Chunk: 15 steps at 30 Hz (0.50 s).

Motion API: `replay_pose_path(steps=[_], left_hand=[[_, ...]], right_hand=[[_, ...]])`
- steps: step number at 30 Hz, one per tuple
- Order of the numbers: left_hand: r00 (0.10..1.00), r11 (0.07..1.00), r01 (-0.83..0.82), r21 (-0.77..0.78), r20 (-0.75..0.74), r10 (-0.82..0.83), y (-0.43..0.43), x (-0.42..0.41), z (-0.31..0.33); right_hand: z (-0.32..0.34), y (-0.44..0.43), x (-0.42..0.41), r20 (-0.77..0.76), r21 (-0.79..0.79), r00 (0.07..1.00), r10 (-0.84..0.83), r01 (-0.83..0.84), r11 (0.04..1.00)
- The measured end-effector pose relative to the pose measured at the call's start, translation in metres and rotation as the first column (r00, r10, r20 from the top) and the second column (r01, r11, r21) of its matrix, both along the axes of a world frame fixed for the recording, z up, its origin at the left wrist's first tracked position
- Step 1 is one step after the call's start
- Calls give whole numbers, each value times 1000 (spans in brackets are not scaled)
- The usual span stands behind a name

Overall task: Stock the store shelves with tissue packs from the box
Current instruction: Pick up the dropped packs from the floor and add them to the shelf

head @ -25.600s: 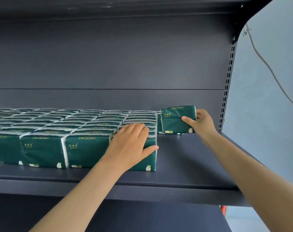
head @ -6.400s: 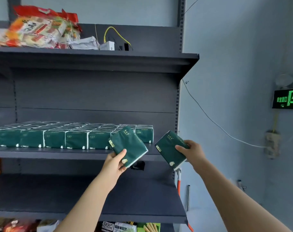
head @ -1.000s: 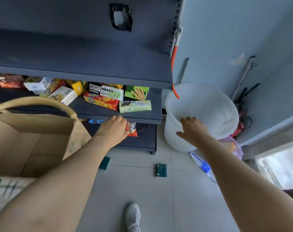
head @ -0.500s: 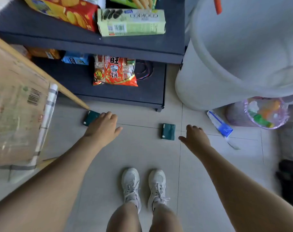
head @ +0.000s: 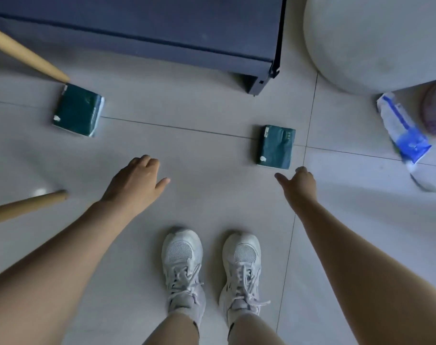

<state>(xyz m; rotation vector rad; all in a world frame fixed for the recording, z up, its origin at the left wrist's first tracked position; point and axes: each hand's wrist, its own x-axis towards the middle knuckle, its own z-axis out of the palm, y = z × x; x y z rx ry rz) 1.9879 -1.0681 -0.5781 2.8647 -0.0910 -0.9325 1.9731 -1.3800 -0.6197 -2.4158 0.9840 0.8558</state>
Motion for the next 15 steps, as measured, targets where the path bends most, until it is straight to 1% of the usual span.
replay_pose_path(steps=[3,5,8,12,15], left_hand=[[999,999,-39,-35,-6,39,-4,-13,-38],[999,998,-34,-56,-2,34,-6,-19,-60],[1000,996,-10,-90,29,12,-4,-27,-83],[999,993,-26,-111,32,30,0,-31,-97],[998,991,-59,-117,28,62,6,-30,-97]], right_hand=[[-39,0,7,55,3,989,-139,139,990],[-61,2,13,85,23,965,-246,245,969],[-85,2,18,99,31,935,-341,340,940],[-95,4,22,103,79,876,-472,466,881],[-85,11,20,97,121,856,-508,497,860]])
